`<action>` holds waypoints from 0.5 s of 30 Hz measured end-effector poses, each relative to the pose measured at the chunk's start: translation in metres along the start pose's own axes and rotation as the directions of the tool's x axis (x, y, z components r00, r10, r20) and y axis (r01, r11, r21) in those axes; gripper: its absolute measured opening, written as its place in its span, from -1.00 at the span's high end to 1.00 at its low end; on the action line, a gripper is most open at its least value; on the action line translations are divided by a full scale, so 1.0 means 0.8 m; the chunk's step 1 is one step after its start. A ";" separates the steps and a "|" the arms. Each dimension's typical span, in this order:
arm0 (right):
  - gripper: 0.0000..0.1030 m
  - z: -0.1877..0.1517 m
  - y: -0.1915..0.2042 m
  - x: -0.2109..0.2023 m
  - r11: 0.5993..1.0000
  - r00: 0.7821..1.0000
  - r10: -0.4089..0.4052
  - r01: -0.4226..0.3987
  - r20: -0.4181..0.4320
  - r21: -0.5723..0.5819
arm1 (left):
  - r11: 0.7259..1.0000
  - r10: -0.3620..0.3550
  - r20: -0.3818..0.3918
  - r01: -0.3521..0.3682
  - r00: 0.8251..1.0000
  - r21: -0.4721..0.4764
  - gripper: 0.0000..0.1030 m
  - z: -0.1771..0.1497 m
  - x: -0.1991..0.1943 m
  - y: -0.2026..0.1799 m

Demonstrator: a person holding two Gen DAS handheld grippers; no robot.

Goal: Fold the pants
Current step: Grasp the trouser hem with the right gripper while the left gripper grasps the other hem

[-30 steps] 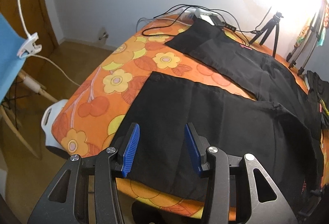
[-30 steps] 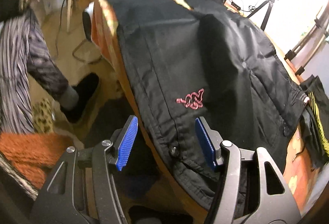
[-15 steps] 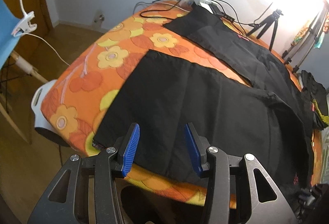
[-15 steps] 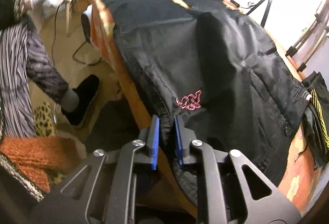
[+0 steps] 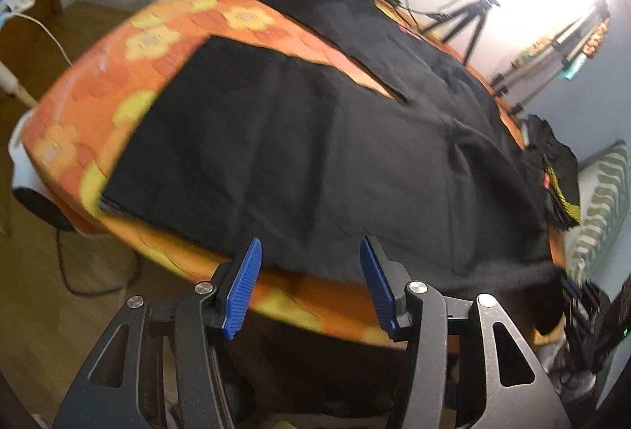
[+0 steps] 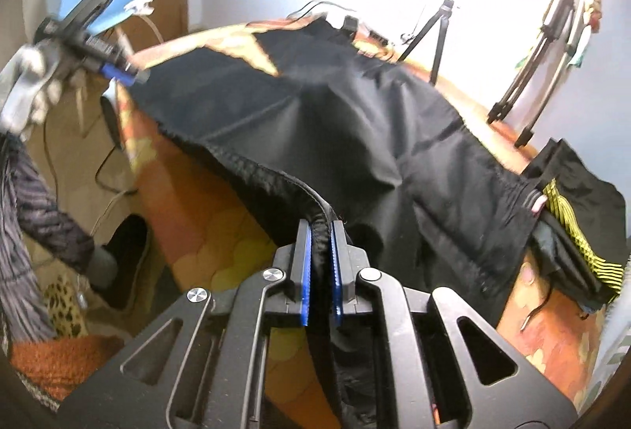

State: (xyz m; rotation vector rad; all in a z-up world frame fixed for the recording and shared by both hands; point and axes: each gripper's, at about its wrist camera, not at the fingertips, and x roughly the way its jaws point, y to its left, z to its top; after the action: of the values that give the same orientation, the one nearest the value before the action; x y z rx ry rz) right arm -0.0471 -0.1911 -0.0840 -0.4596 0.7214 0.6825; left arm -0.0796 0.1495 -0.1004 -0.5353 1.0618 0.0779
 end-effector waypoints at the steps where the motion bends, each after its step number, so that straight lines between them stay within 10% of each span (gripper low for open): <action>1: 0.84 0.005 -0.004 0.000 1.000 1.000 -0.007 0.007 0.009 0.011 | 1.000 -0.014 -0.015 0.014 1.000 -0.008 -0.01 -0.006 0.004 -0.003; 15: 0.84 0.022 -0.020 -0.007 0.999 0.998 -0.010 0.007 0.069 0.052 | 0.970 -0.094 -0.005 0.091 0.996 -0.226 -0.01 -0.015 0.035 -0.007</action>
State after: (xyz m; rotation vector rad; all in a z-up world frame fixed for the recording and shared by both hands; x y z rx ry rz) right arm -0.0316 -0.1939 -0.0655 -0.3892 0.6701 0.6670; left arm -0.0739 0.1337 -0.1263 -0.7919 1.0480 0.1133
